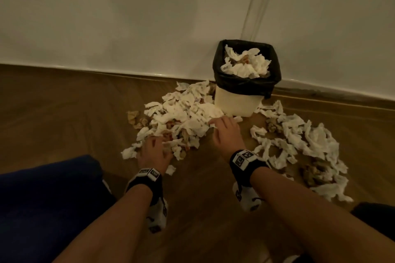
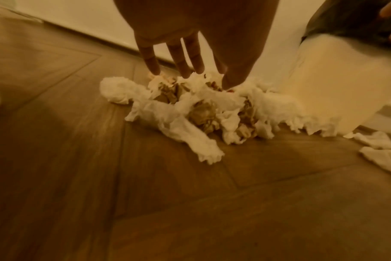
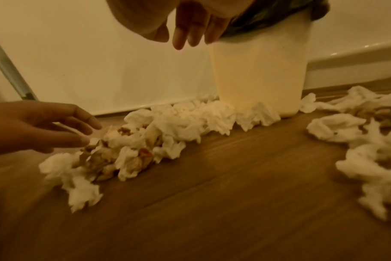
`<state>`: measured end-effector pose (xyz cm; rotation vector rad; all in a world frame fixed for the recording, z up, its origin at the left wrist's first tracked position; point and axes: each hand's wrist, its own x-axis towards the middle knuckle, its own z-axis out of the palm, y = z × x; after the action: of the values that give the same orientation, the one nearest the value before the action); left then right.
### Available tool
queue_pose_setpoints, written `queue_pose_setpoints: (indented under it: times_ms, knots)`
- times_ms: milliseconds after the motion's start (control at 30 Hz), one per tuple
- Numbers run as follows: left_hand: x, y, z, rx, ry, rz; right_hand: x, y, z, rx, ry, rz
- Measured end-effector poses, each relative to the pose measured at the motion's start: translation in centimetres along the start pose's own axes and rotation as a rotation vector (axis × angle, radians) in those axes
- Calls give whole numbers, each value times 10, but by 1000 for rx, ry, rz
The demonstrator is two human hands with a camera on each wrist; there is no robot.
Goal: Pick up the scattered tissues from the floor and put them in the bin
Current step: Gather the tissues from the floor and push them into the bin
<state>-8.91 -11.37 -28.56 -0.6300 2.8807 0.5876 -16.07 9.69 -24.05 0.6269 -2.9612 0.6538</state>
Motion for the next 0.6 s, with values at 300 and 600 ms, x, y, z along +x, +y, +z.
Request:
queue_pose_setpoints:
  times_ms: [300,600]
  knots:
    - [-9,-22,29,-34,-220,-155,-9,-31,56,173,-465,36]
    - [-7,-31,47,-425,18,-276,-6,-40,90,9,-485,-71]
